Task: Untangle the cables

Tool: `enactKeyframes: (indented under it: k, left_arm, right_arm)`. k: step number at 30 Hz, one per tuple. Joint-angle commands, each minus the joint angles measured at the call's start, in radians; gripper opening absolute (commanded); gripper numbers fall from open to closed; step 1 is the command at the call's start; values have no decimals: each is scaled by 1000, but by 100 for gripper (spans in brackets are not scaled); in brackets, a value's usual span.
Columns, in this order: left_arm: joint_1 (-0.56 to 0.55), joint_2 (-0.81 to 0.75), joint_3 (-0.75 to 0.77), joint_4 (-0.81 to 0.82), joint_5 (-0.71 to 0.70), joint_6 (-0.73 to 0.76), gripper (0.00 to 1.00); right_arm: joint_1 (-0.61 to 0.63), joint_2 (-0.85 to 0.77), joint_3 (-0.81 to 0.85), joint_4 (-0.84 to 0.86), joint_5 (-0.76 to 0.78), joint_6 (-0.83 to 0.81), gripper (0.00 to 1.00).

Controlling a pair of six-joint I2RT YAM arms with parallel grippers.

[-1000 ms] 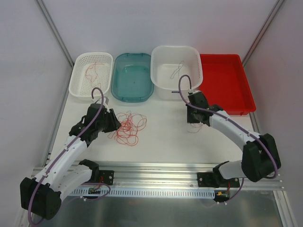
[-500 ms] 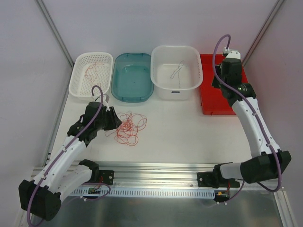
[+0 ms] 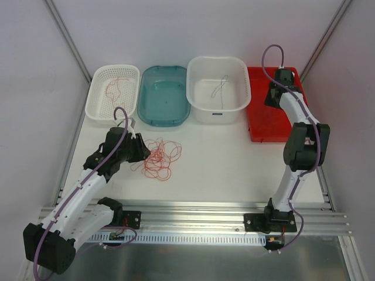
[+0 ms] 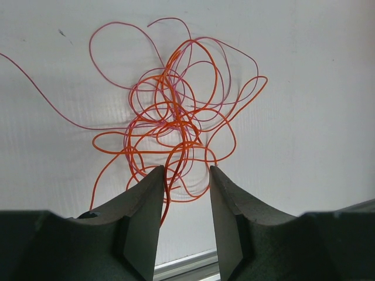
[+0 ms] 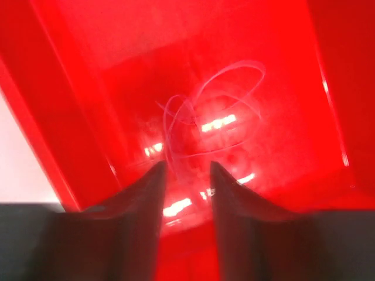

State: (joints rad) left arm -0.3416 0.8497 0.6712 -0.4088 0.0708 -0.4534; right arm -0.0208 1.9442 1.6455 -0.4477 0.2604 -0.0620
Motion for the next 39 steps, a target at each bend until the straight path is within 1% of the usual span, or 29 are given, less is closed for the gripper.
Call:
enactKeyframes:
  k: [1, 2, 3, 6, 8, 9, 10, 11, 14, 15, 16, 17, 19, 20, 22, 23, 25, 26, 28, 29, 30, 33, 34, 35, 39]
  left_arm:
    - [-8, -14, -7, -8, 0, 27, 37]
    - [-8, -11, -5, -7, -2, 28, 37]
    - [-8, -9, -5, -8, 0, 27, 37]
    - [-8, 0, -4, -8, 6, 24, 38]
    - [-8, 2, -2, -8, 12, 22, 38]
    - [-8, 2, -2, -8, 11, 21, 38]
    - [-8, 3, -5, -7, 11, 18, 38]
    - [-8, 5, -5, -8, 8, 15, 38]
    - [-8, 12, -4, -8, 1, 5, 39]
    - [-8, 17, -5, -8, 0, 4, 39]
    - [-8, 22, -4, -8, -3, -2, 39]
    - [-8, 28, -1, -8, -9, -4, 39]
    - [-8, 35, 2, -7, -17, -14, 40]
    - [-8, 41, 5, -7, -20, -18, 39]
    - [-8, 58, 11, -7, -23, -21, 40]
    - [-8, 64, 13, -5, -28, -24, 39]
    - [-8, 78, 13, -4, -37, -39, 39]
    - [-8, 89, 10, 2, -39, -44, 40]
    - [-8, 97, 1, 11, -40, -62, 39]
    - [-10, 107, -10, 21, -37, -68, 39]
    - [-10, 111, -16, 25, -34, -74, 38]
    - [-16, 118, -38, 45, -25, -93, 38]
    - [-19, 121, -42, 47, -25, -100, 37]
    - [-20, 123, -53, 48, -26, -102, 37]
    - [-31, 127, -67, 56, -28, -111, 36]
  right_arm:
    - [-11, -27, 102, -35, -3, 5, 57]
    - [-11, -49, 99, -37, -27, 8, 68]
    - [-11, -63, 99, -49, -38, 8, 83]
    - [-2, -123, 86, -86, -73, -4, 91]
    - [12, -171, 53, -100, -85, -22, 92]
    - [21, -224, 36, -109, -89, -39, 92]
    - [50, -260, 14, -108, -93, -45, 92]
    - [88, -292, -43, -102, -113, -50, 92]
    - [182, -421, -134, -69, -159, -50, 92]
    - [209, -456, -203, -40, -171, -48, 92]
    - [238, -509, -234, -26, -187, -45, 91]
    - [296, -534, -262, -7, -223, -44, 91]
    - [353, -567, -341, 47, -288, -24, 90]
    - [410, -592, -367, 66, -334, -12, 89]
    - [467, -605, -433, 139, -386, 11, 87]
    - [523, -605, -450, 165, -435, 28, 85]
    - [580, -591, -486, 234, -455, 50, 84]
    - [631, -568, -492, 259, -464, 89, 83]
    - [673, -535, -500, 326, -463, 137, 81]
    - [706, -512, -500, 349, -466, 186, 78]
    - [722, -473, -500, 400, -470, 217, 77]
    - [781, -415, -475, 452, -474, 290, 73]
    - [795, -368, -460, 472, -474, 303, 72]
    - [820, -348, -448, 478, -472, 313, 70]
    - [851, -243, -406, 538, -469, 364, 59]
